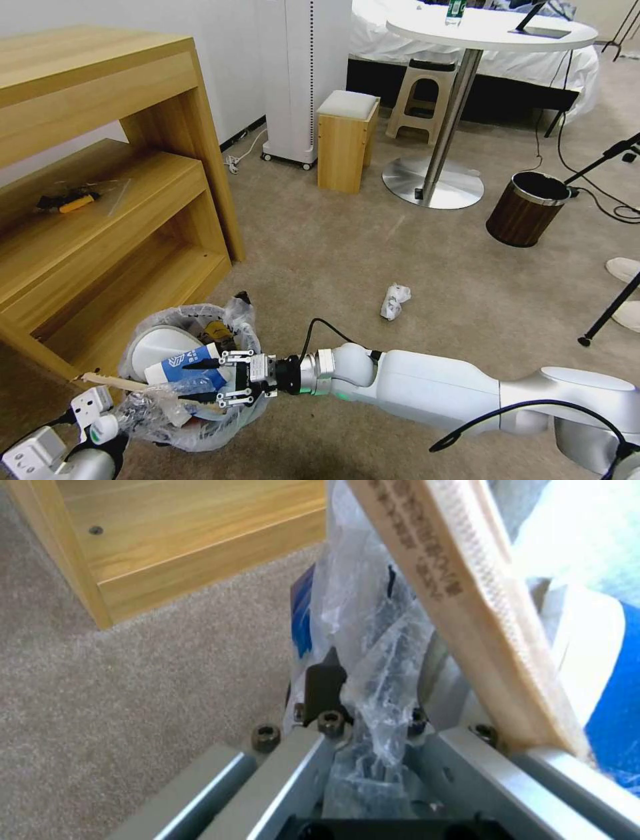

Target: Pick up the trash bin and place the garbage on the floor into it.

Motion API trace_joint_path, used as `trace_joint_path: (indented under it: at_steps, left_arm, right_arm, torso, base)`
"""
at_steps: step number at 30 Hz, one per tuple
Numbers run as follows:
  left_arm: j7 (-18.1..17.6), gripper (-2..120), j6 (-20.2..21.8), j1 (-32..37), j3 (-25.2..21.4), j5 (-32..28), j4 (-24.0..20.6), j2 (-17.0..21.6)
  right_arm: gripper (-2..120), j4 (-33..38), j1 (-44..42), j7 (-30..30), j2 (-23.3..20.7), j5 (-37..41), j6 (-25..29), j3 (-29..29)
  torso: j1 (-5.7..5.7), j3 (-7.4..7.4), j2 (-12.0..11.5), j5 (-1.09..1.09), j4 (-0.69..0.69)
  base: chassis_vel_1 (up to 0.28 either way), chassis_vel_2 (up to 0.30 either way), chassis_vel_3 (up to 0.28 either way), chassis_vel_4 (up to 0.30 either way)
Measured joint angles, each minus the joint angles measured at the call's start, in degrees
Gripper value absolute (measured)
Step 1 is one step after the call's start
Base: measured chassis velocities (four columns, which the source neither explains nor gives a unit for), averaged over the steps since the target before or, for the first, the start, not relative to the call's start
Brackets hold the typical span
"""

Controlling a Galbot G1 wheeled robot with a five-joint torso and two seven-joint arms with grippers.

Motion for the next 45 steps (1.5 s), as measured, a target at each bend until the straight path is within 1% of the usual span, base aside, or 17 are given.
trace_joint_path:
  at_steps: [2,4,5,6,7,9,10,13,21,30,38,40,45]
  left_arm:
    - [0.0,0,0.0,0.0,0.02,0.0,0.04,0.02]
    - [0.02,0,-0.01,0.02,0.05,0.0,0.25,0.2]
    - [0.02,0,-0.01,0.02,0.05,0.0,0.25,0.2]
    - [0.02,0,-0.02,0.06,0.05,-0.01,0.34,0.34]
    - [0.02,0,-0.02,0.06,0.05,-0.01,0.34,0.34]
    - [0.03,0,-0.04,0.17,0.07,-0.02,0.5,0.48]
    - [0.03,0,-0.04,0.17,0.07,-0.02,0.5,0.48]
    - [0.03,0,-0.07,0.64,0.41,-0.01,0.58,0.31]
    - [0.04,0,-0.22,1.44,0.8,0.28,1.4,0.29]
    - [-0.2,0,-0.26,2.6,1.03,0.21,1.99,0.83]
    - [-0.48,0,-0.25,3.37,1.01,-0.03,1.46,0.91]
    - [-1.25,0,-0.12,3.21,0.55,-1.32,0.86,1.35]
    - [-1.84,0,-0.01,3.02,0.13,-2.59,0.46,1.68]
  right_arm:
    - [64,-0.01,0.01,-0.03,-0.01,0.01,0.0,0.08]
    - [76,-0.04,0.09,-0.25,-0.31,0.13,0.0,0.37]
    - [76,-0.04,0.09,-0.25,-0.31,0.13,0.0,0.37]
    - [81,-0.04,0.09,-0.4,-0.45,0.18,0.0,0.51]
    - [81,-0.04,0.09,-0.4,-0.45,0.18,0.0,0.51]
    - [94,-0.04,0.09,-0.62,-0.63,0.22,0.0,0.97]
    - [94,-0.04,0.09,-0.62,-0.63,0.22,0.0,0.97]
    - [100,-0.04,0.08,-0.8,-0.92,0.2,0.0,1.48]
    - [100,-0.09,-0.51,-1.12,-1.88,0.19,0.04,3.08]
    - [100,-0.76,-2.15,-1.78,-3.94,-0.02,0.39,5.71]
    - [100,-1.3,-2.58,-2.3,-3.96,-0.17,0.71,6.47]
    - [100,-1.37,-2.73,-2.38,-3.36,-0.24,0.8,6.53]
    - [100,-1.32,-2.69,-2.44,-3.23,-0.22,0.81,6.29]
  torso:
    - [0.0,0.0,0.0,0.0,0.0]
    - [0.0,0.0,0.0,0.0,0.0]
    - [0.0,0.0,0.0,0.0,0.0]
    - [0.0,0.0,0.0,0.0,0.0]
    - [0.0,0.0,0.0,0.0,0.0]
    - [0.0,0.0,0.0,0.0,0.0]
    - [0.0,0.0,0.0,0.0,0.0]
    - [0.0,0.0,0.0,0.0,0.0]
    - [0.0,0.0,0.0,0.0,0.0]
    - [0.0,0.0,0.0,0.0,0.0]
    - [0.0,0.0,0.0,0.0,0.0]
    - [0.0,0.0,0.0,0.0,0.0]
    - [0.0,0.0,0.0,0.0,0.0]
  base:
    - [0.0,0.0,0.0,0.0]
    - [0.0,0.0,0.0,0.0]
    - [0.0,0.0,0.0,0.0]
    - [0.0,0.0,0.0,0.0]
    - [0.0,0.0,0.0,0.0]
    - [0.0,0.0,0.0,0.0]
    - [0.0,0.0,0.0,0.0]
    - [0.0,0.0,0.0,0.0]
    - [0.0,0.0,0.0,0.0]
    - [0.0,0.0,0.0,0.0]
    - [0.0,0.0,0.0,0.0]
    - [0.0,0.0,0.0,0.0]
    - [0.0,0.0,0.0,0.0]
